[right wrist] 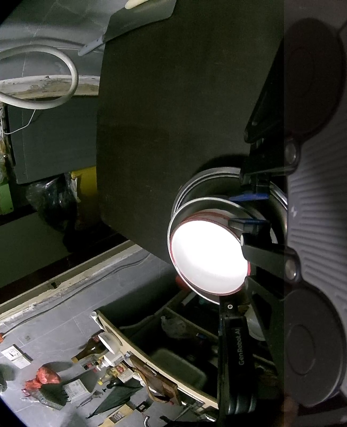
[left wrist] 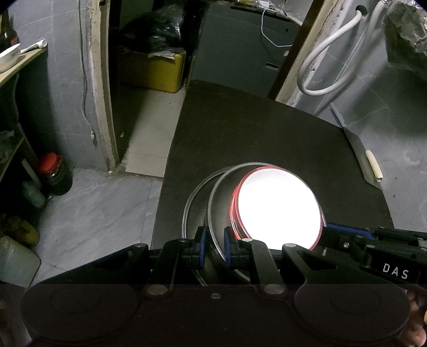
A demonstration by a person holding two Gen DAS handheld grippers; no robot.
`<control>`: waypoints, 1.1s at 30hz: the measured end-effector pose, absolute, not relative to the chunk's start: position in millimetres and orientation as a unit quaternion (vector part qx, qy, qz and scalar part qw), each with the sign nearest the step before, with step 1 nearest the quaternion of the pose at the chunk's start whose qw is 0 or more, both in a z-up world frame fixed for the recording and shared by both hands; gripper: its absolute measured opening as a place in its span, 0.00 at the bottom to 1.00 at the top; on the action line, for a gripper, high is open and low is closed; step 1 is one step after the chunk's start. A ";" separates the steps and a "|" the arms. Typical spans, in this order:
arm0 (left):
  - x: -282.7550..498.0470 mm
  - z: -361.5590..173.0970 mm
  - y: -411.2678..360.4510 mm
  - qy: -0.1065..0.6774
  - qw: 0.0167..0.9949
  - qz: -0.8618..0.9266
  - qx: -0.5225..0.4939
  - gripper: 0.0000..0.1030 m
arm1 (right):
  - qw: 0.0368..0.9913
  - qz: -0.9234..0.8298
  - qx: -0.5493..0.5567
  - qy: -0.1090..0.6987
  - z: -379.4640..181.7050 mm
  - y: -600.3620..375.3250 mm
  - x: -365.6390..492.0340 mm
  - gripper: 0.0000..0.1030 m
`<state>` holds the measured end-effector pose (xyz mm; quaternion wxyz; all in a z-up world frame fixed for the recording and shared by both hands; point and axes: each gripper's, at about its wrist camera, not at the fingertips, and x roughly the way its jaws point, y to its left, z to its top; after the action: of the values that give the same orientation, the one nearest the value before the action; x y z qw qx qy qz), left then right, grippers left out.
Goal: Organize plates and bowls
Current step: 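Lower the nested bowls onto the steel plate stack with the left gripper, then settle the steel bowl flat on the plates and open the left gripper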
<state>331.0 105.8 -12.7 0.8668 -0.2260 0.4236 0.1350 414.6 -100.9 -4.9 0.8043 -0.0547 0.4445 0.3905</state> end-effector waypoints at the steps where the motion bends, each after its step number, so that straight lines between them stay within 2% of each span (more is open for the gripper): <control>1: 331.0 -12.7 105.7 0.423 0.867 0.135 -0.226 0.14 | 0.804 0.391 -0.055 0.445 -4.8 -101.3 414.8 0.15; 33: 328.7 -13.3 103.1 0.420 0.869 0.137 -0.224 0.14 | 0.811 0.380 -0.038 0.444 -4.7 -106.2 412.5 0.17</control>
<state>328.7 103.1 -13.3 0.8688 -0.2238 0.4198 0.1375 412.5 -106.2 -4.7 0.8109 -0.0382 0.4438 0.3796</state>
